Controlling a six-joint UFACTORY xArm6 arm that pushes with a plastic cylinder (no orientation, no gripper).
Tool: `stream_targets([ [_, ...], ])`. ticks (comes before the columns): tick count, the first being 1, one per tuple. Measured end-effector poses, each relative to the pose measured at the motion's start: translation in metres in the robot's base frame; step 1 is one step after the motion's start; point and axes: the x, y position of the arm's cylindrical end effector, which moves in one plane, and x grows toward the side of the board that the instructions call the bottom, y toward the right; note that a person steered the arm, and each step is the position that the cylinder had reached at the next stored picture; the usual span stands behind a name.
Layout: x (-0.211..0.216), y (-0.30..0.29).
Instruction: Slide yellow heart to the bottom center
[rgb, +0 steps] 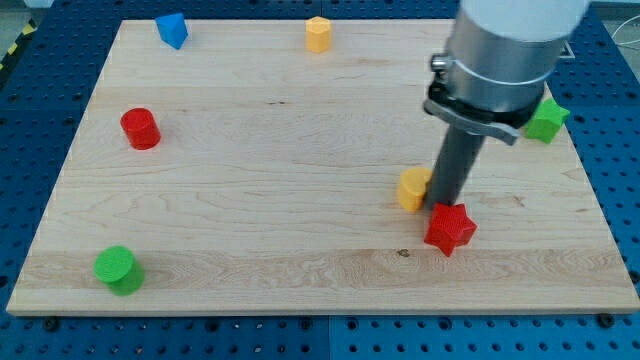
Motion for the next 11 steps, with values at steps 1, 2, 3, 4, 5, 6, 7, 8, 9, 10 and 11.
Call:
stream_targets([
  [1,-0.006,0.007],
  [2,-0.025,-0.010],
  [3,-0.035,-0.033],
  [4,-0.054,-0.050],
  [5,-0.062,-0.065],
  [6,-0.067,-0.088],
  [7,-0.072,-0.120],
  [8,-0.066,-0.124],
  [9,-0.060,-0.110],
  [10,-0.065,-0.104],
  [11,-0.055,-0.100],
])
